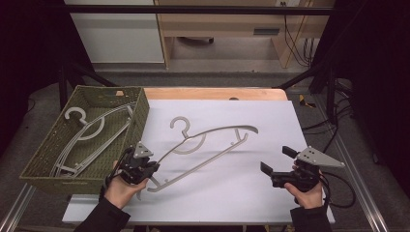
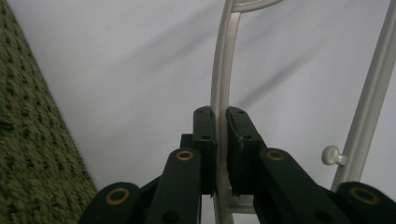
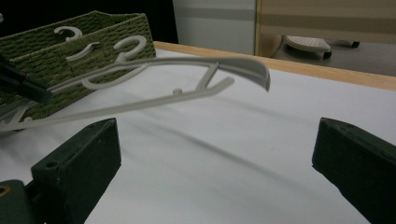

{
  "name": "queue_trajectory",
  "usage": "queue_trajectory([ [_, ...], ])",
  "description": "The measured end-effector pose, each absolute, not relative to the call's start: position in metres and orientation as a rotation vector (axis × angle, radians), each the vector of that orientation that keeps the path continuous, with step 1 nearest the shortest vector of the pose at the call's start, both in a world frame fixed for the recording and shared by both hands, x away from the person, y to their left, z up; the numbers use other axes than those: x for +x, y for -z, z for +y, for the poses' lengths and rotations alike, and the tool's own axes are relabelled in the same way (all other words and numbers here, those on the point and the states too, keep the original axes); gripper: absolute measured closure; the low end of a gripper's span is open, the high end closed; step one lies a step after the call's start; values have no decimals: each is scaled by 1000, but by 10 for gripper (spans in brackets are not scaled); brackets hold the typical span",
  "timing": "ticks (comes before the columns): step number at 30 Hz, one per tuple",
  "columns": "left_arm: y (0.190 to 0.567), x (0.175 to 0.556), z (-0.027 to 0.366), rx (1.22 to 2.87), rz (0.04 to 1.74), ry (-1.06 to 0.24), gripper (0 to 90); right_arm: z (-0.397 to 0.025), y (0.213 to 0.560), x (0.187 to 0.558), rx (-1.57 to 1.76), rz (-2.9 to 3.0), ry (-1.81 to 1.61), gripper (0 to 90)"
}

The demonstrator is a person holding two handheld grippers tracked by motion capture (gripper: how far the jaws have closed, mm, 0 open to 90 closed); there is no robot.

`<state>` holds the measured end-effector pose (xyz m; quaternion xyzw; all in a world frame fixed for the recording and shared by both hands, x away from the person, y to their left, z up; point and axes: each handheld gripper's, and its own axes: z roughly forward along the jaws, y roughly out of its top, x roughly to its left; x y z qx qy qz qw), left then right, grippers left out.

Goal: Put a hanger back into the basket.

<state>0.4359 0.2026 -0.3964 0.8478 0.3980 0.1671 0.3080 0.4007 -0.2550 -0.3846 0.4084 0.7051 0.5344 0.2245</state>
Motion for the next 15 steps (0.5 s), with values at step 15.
queue_trajectory([
  [15, 342, 432, 231, 2157, 1017, -552, 829, -255, 386, 401, 1133, 1941, -1470, 11],
])
